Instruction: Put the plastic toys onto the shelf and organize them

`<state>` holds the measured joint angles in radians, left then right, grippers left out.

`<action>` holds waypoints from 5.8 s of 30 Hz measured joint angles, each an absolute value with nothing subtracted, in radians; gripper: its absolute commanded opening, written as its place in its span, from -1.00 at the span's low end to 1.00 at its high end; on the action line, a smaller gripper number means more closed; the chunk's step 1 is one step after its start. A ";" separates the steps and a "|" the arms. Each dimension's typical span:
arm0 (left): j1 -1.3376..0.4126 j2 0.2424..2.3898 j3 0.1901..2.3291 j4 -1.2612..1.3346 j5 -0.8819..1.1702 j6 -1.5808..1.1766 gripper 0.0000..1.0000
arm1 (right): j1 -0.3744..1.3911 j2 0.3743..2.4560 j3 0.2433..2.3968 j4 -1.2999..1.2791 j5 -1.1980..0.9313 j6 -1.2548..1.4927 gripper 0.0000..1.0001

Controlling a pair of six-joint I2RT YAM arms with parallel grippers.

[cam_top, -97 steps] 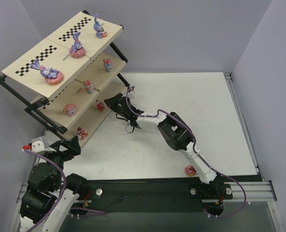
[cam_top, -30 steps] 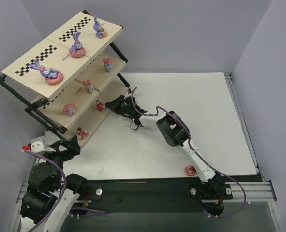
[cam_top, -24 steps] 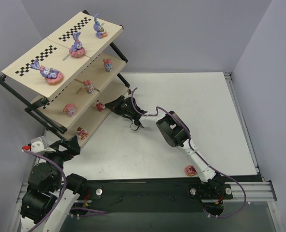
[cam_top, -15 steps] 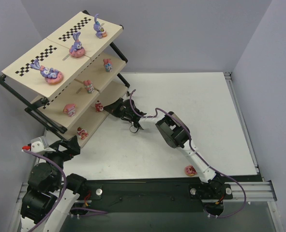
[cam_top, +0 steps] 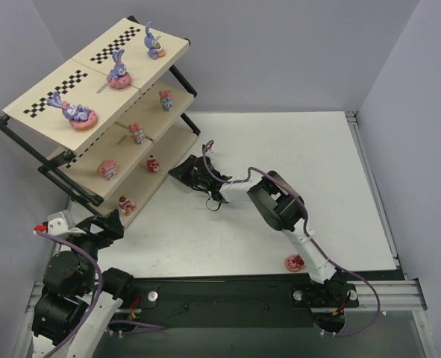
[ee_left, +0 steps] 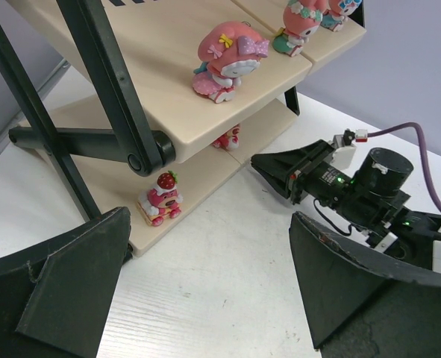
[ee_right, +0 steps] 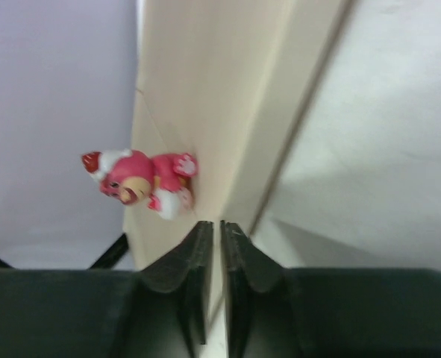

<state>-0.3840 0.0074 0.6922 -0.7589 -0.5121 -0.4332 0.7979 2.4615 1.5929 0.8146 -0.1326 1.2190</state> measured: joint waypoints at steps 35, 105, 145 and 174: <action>-0.371 0.007 0.692 -0.751 -0.456 -0.413 0.95 | 1.232 0.998 0.554 -0.905 0.785 1.902 0.02; -0.371 0.007 0.691 -0.754 -0.497 -0.433 0.94 | 1.106 1.175 0.650 -1.077 0.545 1.931 -0.93; -0.371 0.007 0.691 -0.760 -0.501 -0.434 0.95 | 1.052 1.210 0.794 -0.728 0.642 1.336 0.22; -0.371 0.007 0.691 -0.760 -0.501 -0.434 0.95 | 1.101 1.314 0.679 -0.654 0.607 1.401 0.05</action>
<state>-0.3710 0.0074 0.6914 -0.7597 -0.5011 -0.4335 1.1011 1.3140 0.6788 -0.6537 0.6071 1.4014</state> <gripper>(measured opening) 0.974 0.448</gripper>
